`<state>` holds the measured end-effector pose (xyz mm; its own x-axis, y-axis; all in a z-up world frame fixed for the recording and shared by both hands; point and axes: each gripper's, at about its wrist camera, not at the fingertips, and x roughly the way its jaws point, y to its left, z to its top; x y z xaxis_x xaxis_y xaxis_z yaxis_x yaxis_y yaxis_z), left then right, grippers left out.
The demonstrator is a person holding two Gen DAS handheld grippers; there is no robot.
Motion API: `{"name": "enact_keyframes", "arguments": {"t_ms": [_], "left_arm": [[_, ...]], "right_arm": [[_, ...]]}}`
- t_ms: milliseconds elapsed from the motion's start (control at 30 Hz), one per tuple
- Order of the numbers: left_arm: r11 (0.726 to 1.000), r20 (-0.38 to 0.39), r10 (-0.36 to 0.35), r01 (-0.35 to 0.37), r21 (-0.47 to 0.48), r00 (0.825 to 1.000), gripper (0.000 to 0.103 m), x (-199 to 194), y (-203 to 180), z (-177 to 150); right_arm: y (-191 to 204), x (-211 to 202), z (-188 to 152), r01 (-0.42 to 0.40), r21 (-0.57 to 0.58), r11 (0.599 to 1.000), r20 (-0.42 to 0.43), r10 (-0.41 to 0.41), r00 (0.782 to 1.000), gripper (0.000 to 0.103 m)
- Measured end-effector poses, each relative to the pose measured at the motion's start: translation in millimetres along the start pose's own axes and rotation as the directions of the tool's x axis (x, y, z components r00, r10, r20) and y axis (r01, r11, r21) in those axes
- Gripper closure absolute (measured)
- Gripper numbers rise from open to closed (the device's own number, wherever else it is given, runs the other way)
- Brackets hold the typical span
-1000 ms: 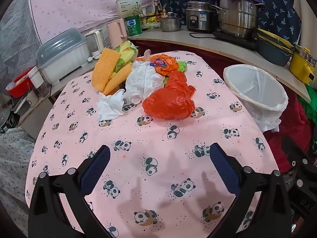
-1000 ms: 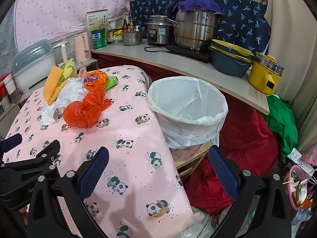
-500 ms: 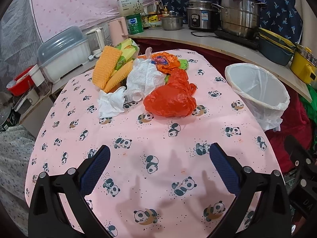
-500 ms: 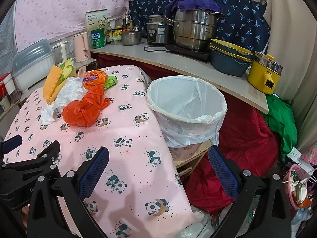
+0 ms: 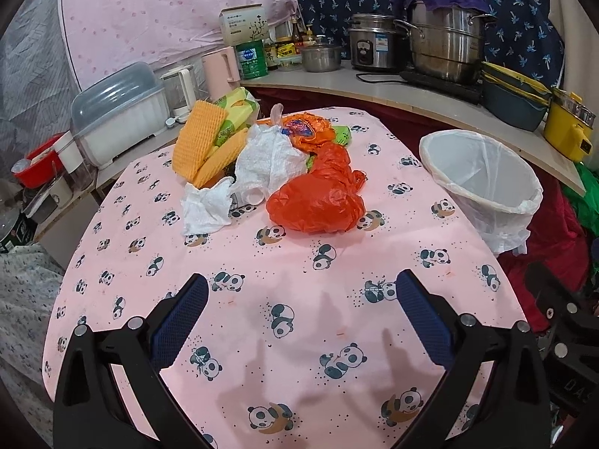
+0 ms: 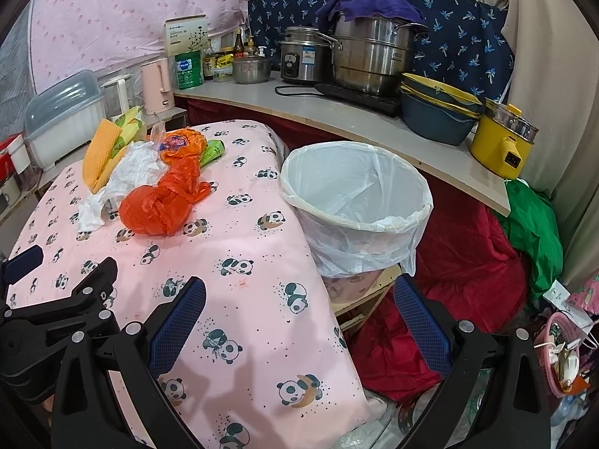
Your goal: Collect trash
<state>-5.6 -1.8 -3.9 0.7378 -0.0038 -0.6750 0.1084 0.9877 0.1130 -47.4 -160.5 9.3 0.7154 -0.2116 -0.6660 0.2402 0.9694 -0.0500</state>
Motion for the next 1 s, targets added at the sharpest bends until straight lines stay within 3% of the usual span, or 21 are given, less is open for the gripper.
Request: {"name": "enact_keyframes", "arguments": {"t_ms": [133, 1000], "left_arm": [[1.000, -0.029, -0.005, 0.005, -0.005, 1.000, 0.007, 5, 0, 0], [1.000, -0.040, -0.025, 0.025, -0.016, 0.999, 0.007, 13, 3, 1]], "right_arm": [[1, 0, 1, 0.000, 0.000, 1.000, -0.001, 0.000, 1.000, 0.007], [3, 4, 4, 0.007, -0.001, 1.000, -0.005, -0.007, 1.000, 0.007]]}}
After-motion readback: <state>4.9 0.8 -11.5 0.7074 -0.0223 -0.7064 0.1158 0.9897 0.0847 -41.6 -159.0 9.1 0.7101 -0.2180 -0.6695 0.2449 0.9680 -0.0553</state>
